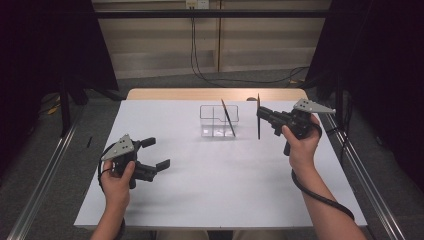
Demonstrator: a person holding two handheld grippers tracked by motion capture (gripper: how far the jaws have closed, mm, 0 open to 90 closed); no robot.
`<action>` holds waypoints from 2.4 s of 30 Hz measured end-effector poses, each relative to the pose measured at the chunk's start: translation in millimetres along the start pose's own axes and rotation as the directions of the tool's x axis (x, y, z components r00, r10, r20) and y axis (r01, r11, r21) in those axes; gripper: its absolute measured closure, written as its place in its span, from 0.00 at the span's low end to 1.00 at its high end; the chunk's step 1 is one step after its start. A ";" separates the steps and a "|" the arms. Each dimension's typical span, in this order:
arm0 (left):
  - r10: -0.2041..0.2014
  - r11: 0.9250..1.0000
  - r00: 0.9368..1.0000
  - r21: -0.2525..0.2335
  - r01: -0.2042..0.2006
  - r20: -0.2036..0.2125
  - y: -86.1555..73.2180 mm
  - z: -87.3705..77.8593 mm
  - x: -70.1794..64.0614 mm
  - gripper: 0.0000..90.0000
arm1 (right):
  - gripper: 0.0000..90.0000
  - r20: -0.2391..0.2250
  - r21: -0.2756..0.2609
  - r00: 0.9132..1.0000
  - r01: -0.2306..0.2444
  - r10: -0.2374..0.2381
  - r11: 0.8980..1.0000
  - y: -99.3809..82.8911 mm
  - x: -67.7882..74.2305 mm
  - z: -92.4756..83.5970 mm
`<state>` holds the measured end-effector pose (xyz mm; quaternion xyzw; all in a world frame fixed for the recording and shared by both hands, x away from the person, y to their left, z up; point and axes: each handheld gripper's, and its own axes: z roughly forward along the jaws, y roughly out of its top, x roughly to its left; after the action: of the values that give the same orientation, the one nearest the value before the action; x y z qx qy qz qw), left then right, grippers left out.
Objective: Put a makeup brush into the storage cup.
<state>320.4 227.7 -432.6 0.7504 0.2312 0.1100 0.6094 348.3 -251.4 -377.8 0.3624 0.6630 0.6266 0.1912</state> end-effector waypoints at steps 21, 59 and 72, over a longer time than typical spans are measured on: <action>0.001 1.000 1.000 0.000 -0.001 -0.003 -0.5 -1.3 2.2 0.00 | 0.94 -0.004 -0.043 1.000 -0.002 0.002 0.999 6.8 -2.6 21.2; -0.007 1.000 1.000 0.002 0.007 0.012 -2.3 0.5 3.1 0.00 | 0.94 0.016 -0.061 1.000 0.017 -0.016 0.998 22.8 -10.4 47.6; -0.006 1.000 1.000 0.001 0.006 0.009 -2.8 1.3 3.8 0.00 | 0.94 0.022 -0.072 1.000 0.008 -0.006 0.997 27.9 -15.1 53.3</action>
<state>323.8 228.8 -436.1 0.7505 0.2308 0.1046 0.6103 402.8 -226.7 -361.4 0.3598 0.6389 0.6455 0.2136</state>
